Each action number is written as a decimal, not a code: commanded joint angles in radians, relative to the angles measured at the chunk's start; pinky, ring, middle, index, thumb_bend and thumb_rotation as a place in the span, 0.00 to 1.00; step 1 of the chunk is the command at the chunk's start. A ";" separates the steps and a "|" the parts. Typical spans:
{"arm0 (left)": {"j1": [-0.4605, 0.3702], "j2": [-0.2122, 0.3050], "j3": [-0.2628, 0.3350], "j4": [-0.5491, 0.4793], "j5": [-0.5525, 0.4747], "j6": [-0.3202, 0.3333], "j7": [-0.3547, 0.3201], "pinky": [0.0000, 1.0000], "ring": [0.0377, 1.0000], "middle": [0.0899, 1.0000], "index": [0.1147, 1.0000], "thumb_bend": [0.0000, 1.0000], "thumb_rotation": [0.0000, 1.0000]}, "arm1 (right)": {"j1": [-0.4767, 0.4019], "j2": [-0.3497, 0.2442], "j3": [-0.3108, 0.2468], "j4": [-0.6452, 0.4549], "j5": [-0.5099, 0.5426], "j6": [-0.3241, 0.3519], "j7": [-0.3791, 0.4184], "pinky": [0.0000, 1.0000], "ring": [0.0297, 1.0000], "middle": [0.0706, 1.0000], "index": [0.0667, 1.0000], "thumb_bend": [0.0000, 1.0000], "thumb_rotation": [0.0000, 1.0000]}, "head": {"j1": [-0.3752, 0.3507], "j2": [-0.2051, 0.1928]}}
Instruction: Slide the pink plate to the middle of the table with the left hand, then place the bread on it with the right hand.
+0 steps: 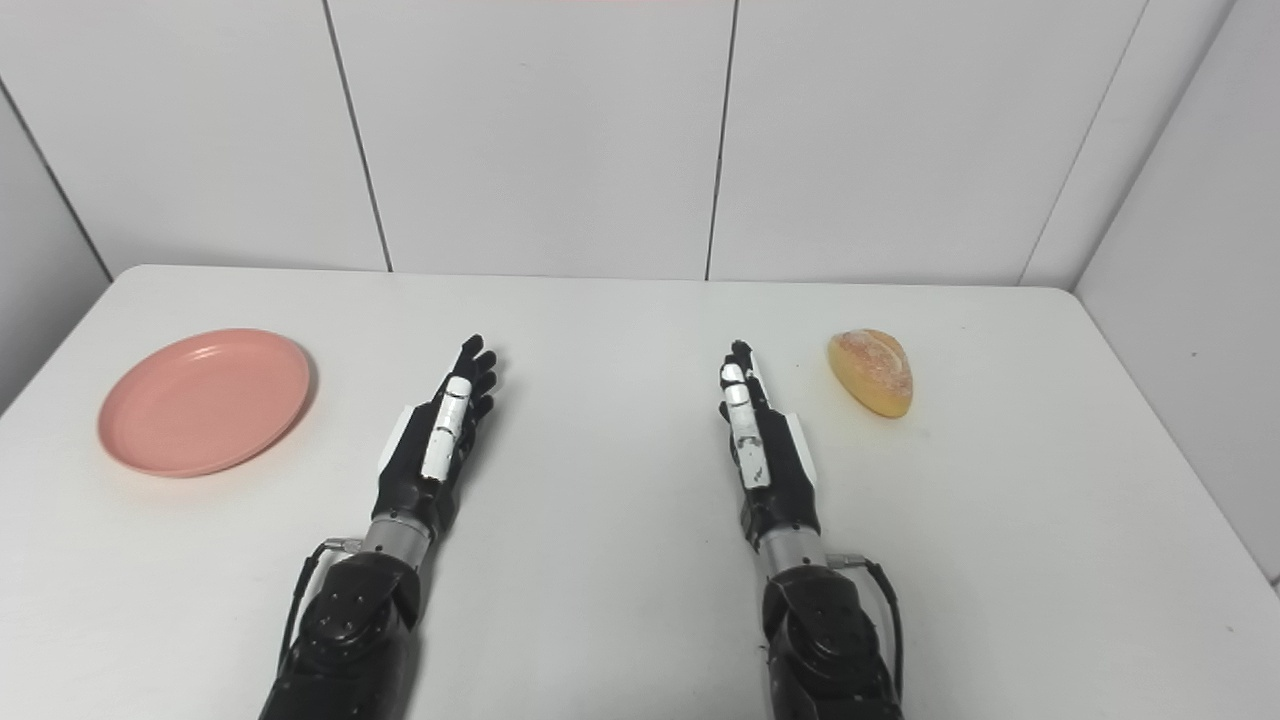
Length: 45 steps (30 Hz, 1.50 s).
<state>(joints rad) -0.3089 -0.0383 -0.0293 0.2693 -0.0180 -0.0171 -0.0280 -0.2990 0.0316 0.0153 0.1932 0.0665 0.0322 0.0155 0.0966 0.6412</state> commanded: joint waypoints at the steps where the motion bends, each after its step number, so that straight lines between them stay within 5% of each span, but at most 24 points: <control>1: -0.030 -0.015 -0.016 -0.007 0.024 -0.038 0.008 1.00 0.99 0.98 0.98 0.56 1.00 | -0.026 -0.013 -0.010 -0.036 0.015 -0.003 0.019 1.00 1.00 1.00 1.00 0.66 1.00 | 0.047 -0.013; 8: -0.037 -0.050 -0.037 0.047 0.054 -0.085 0.042 0.99 0.98 0.98 0.98 0.52 1.00 | -0.017 -0.043 -0.049 0.006 0.072 -0.052 0.054 1.00 1.00 1.00 1.00 0.70 0.95 | 0.162 -0.064; 20: -0.050 -0.060 -0.028 0.070 0.056 -0.095 0.065 1.00 0.99 0.99 0.98 0.53 1.00 | -0.019 -0.046 -0.073 0.047 0.105 -0.088 0.076 1.00 1.00 1.00 1.00 0.73 0.90 | 0.177 -0.090; 45: -0.162 -0.010 0.186 -0.002 -0.064 -0.128 0.150 0.94 0.91 0.88 0.87 0.63 1.00 | -0.038 -0.049 -0.079 0.098 0.093 -0.116 0.082 1.00 1.00 1.00 1.00 0.77 0.91 | 0.203 -0.117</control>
<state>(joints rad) -0.4177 -0.0530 0.1466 0.2905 -0.0699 -0.0973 0.1071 -0.3197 -0.0122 -0.0605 0.2853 0.1545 -0.0344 0.0885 0.2991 0.5231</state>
